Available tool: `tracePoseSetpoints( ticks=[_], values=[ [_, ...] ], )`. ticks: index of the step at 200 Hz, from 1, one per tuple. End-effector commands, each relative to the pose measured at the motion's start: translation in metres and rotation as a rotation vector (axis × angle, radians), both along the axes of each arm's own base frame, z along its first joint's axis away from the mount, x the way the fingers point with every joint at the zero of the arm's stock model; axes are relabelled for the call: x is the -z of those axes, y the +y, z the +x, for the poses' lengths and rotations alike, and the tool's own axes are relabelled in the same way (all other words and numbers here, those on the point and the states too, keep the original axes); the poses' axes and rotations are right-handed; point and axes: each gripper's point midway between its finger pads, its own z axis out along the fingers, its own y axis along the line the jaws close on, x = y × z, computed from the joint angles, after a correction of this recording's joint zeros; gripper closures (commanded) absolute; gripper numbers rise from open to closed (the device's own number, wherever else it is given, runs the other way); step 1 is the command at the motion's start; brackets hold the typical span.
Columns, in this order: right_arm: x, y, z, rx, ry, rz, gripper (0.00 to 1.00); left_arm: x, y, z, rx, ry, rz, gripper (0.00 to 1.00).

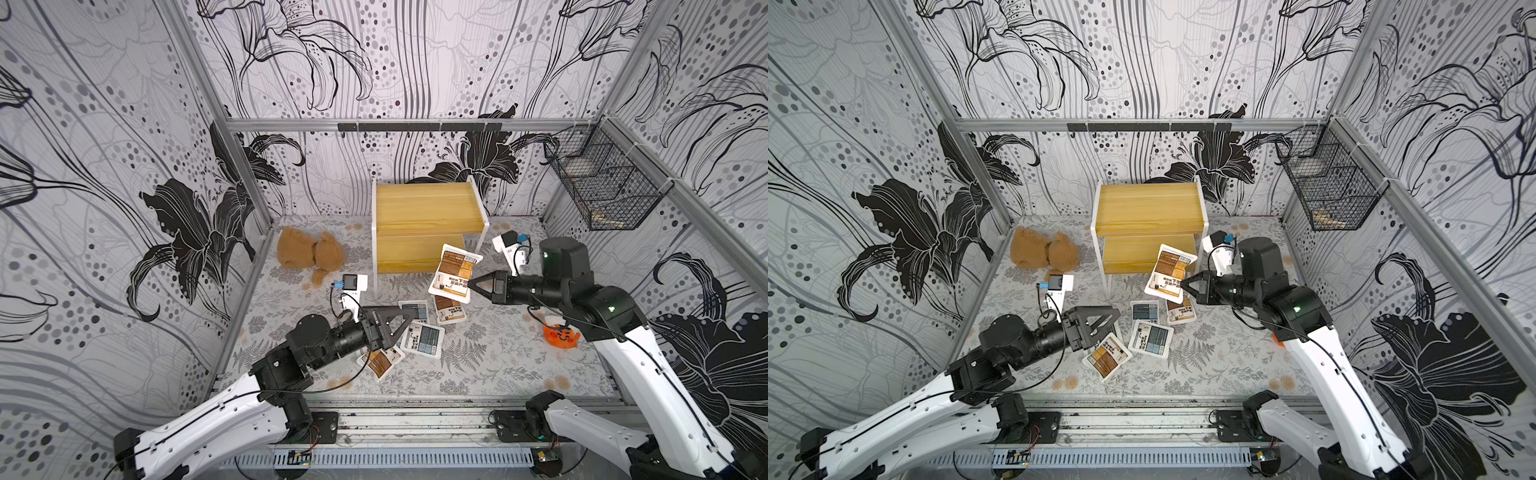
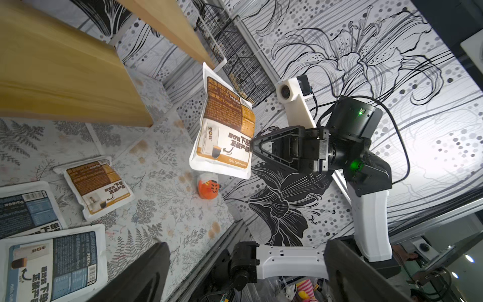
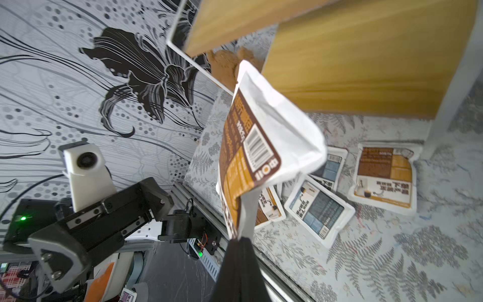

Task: Place the bagged coffee beans on the shelf by color
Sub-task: Place the bagged coffee beans on the shelf.

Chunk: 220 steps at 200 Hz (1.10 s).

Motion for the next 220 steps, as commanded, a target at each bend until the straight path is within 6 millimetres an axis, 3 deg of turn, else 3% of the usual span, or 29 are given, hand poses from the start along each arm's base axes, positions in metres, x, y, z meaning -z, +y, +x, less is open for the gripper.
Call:
tracePoseSetpoints(
  ticks=[1, 40, 73, 104, 117, 156, 220],
  values=[
    [-0.035, 0.012, -0.005, -0.081, -0.047, 0.053, 1.0, -0.024, 0.013, 0.001, -0.042, -0.062, -0.006, 0.03],
    [-0.079, 0.029, 0.027, -0.109, -0.114, 0.059, 1.0, -0.052, 0.025, 0.005, -0.095, -0.103, 0.015, 0.03],
    [-0.086, 0.051, 0.074, -0.116, -0.107, 0.045, 1.0, -0.059, 0.033, 0.014, -0.135, -0.071, 0.048, 0.03],
    [-0.092, 0.068, 0.11, -0.122, -0.115, 0.041, 1.0, -0.047, 0.041, 0.03, -0.194, 0.01, 0.111, 0.03],
    [-0.083, 0.078, 0.13, -0.129, -0.094, 0.03, 1.0, -0.039, 0.047, 0.041, -0.237, 0.053, 0.156, 0.03],
    [-0.064, 0.095, 0.161, -0.163, -0.052, 0.015, 1.0, -0.028, 0.062, 0.058, -0.303, 0.109, 0.235, 0.03],
    [-0.033, 0.105, 0.174, -0.222, 0.015, 0.008, 1.0, -0.009, 0.075, 0.064, -0.309, 0.155, 0.258, 0.03]
  ],
)
